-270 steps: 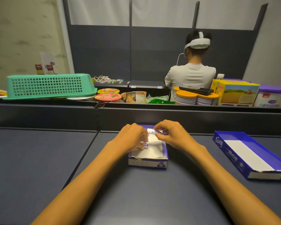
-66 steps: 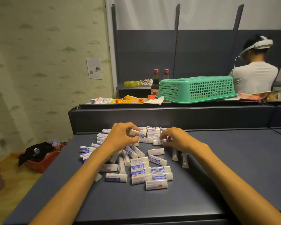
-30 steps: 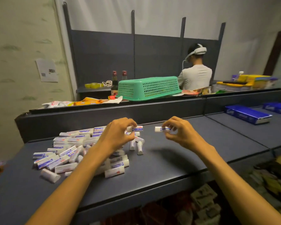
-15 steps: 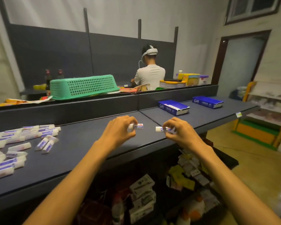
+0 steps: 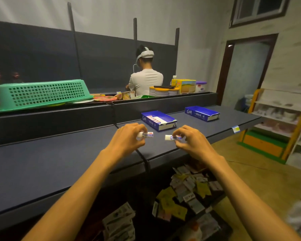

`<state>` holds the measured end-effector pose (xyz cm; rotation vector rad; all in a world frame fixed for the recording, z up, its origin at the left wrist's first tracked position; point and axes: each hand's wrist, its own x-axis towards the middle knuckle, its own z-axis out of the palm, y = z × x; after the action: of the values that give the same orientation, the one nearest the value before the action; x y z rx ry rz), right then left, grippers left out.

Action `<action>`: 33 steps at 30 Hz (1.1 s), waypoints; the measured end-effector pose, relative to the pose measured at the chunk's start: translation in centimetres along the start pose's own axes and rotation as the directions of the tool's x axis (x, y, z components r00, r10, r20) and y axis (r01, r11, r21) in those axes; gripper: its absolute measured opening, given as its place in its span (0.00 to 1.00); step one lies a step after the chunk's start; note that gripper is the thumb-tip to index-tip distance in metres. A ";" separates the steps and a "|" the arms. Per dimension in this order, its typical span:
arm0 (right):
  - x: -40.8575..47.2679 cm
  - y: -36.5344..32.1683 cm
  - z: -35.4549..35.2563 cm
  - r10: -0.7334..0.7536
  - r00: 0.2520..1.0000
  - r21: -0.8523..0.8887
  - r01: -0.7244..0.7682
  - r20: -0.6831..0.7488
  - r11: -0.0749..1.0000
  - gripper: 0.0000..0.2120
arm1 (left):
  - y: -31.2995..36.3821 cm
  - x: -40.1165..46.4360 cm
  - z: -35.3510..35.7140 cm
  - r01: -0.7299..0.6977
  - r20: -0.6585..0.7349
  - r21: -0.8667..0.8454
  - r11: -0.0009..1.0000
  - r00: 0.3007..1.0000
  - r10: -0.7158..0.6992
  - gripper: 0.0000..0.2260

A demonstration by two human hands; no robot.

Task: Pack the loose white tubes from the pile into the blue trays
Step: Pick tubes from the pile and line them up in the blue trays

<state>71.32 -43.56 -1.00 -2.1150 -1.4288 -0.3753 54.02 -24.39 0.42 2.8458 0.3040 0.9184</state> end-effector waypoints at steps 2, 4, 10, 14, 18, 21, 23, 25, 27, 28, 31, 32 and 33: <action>1.6 2.4 0.1 -0.009 1.000 -0.012 0.010 0.010 1.000 0.11 | -0.2 2.2 1.6 0.018 -0.008 0.001 1.000 1.000 -0.018 0.11; 3.5 4.8 0.0 -0.018 0.999 -0.024 0.019 0.031 1.000 0.11 | -0.5 4.5 2.9 0.040 -0.022 0.001 0.999 0.999 -0.040 0.10; 8.8 10.3 -0.1 -0.040 0.998 0.001 0.040 0.050 0.999 0.11 | -1.2 10.1 5.6 0.111 -0.023 0.007 0.994 0.994 -0.111 0.12; 12.2 12.5 0.5 -0.076 0.994 0.047 0.072 0.080 0.996 0.13 | -1.9 12.7 6.7 0.164 -0.011 0.024 0.986 0.986 -0.164 0.13; 15.7 14.3 1.7 -0.131 0.984 0.094 0.120 0.120 0.988 0.13 | -2.9 14.4 8.3 0.237 -0.017 0.057 0.970 0.971 -0.237 0.12; 18.0 15.8 2.7 -0.180 0.972 0.132 0.161 0.153 0.978 0.13 | -3.3 15.4 9.6 0.290 -0.033 0.100 0.952 0.957 -0.289 0.12; 19.4 16.6 3.4 -0.215 0.958 0.162 0.185 0.191 0.969 0.13 | -3.4 15.9 10.4 0.327 -0.044 0.132 0.936 0.945 -0.324 0.13; 20.7 17.2 4.0 -0.254 0.938 0.182 0.214 0.237 0.960 0.13 | -3.4 16.2 10.9 0.370 -0.052 0.155 0.916 0.929 -0.366 0.13; 21.9 17.6 4.6 -0.294 0.912 0.207 0.241 0.288 0.948 0.14 | -3.3 16.5 11.2 0.414 -0.057 0.168 0.895 0.910 -0.410 0.13; 22.5 17.7 4.8 -0.317 0.895 0.222 0.256 0.314 0.941 0.14 | -3.2 16.5 11.3 0.436 -0.069 0.172 0.883 0.900 -0.430 0.13; 23.9 17.6 5.7 -0.387 0.849 0.268 0.304 0.360 0.914 0.14 | -3.0 16.4 11.5 0.487 -0.108 0.165 0.858 0.873 -0.475 0.12; 24.2 17.4 6.1 -0.407 0.834 0.282 0.317 0.372 0.906 0.13 | -2.8 16.3 11.6 0.499 -0.111 0.165 0.851 0.866 -0.487 0.12; 24.5 17.2 6.4 -0.427 0.820 0.295 0.330 0.381 0.897 0.13 | -2.8 16.1 11.6 0.509 -0.111 0.170 0.844 0.861 -0.497 0.11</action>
<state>96.21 -26.00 1.51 -1.7924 -2.0636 0.1288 73.26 -18.72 -0.38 2.6712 1.1455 0.8972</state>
